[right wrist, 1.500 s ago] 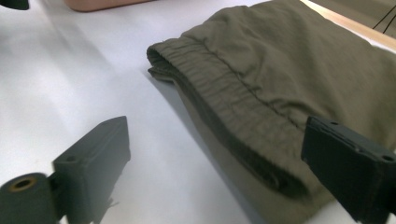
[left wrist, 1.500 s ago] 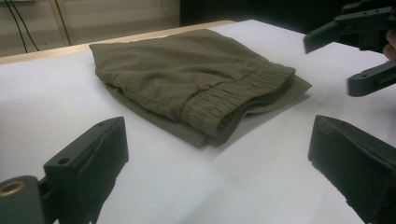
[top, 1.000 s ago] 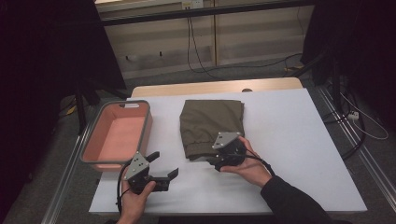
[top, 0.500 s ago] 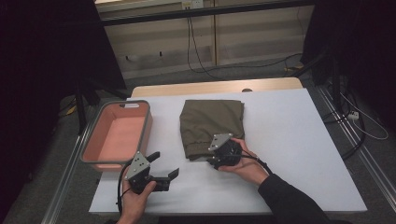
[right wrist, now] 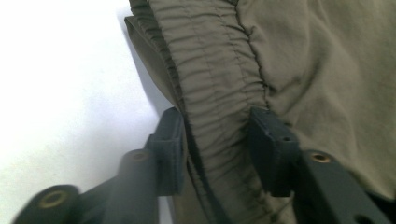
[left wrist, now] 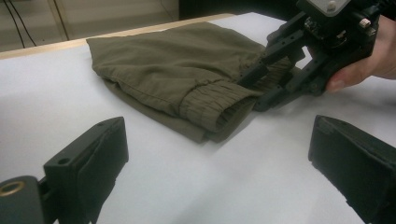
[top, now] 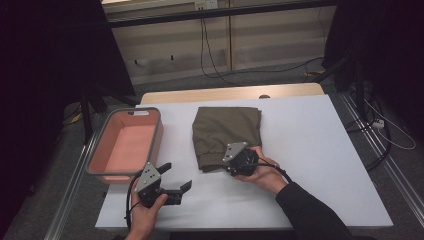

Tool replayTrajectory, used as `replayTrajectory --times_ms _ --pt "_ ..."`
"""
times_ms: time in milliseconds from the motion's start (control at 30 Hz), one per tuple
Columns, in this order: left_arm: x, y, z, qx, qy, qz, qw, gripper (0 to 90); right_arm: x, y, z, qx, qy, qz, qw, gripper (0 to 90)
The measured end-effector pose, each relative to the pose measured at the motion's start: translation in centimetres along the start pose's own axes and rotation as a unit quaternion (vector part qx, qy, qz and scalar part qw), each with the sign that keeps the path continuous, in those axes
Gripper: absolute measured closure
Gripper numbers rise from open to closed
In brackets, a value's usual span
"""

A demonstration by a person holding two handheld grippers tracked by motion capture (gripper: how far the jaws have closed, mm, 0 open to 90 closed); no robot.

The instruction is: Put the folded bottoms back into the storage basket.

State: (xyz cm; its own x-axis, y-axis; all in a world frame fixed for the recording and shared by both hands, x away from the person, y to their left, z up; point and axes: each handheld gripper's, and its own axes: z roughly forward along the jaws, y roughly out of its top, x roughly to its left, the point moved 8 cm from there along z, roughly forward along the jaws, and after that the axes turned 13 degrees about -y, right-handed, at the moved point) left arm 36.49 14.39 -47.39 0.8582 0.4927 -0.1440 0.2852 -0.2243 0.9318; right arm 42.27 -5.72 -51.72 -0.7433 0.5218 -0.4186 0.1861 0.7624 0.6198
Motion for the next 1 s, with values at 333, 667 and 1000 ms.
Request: replayTrajectory --times_ms 333,667,1000 --pt "0.0 0.0 0.1 0.001 -0.003 -0.001 1.0000 4.9 -0.4 0.0 0.2 -0.003 -0.015 -0.034 0.9993 72.2" --pt "0.0 0.0 0.1 -0.001 -0.005 -0.003 1.0000 4.9 -0.7 0.0 0.3 -0.013 -0.014 -0.024 0.9995 81.4" --pt "0.2 0.0 0.0 -0.001 -0.002 0.000 1.0000 4.8 -1.9 0.4 -0.5 -0.030 0.023 0.033 0.9987 81.9"
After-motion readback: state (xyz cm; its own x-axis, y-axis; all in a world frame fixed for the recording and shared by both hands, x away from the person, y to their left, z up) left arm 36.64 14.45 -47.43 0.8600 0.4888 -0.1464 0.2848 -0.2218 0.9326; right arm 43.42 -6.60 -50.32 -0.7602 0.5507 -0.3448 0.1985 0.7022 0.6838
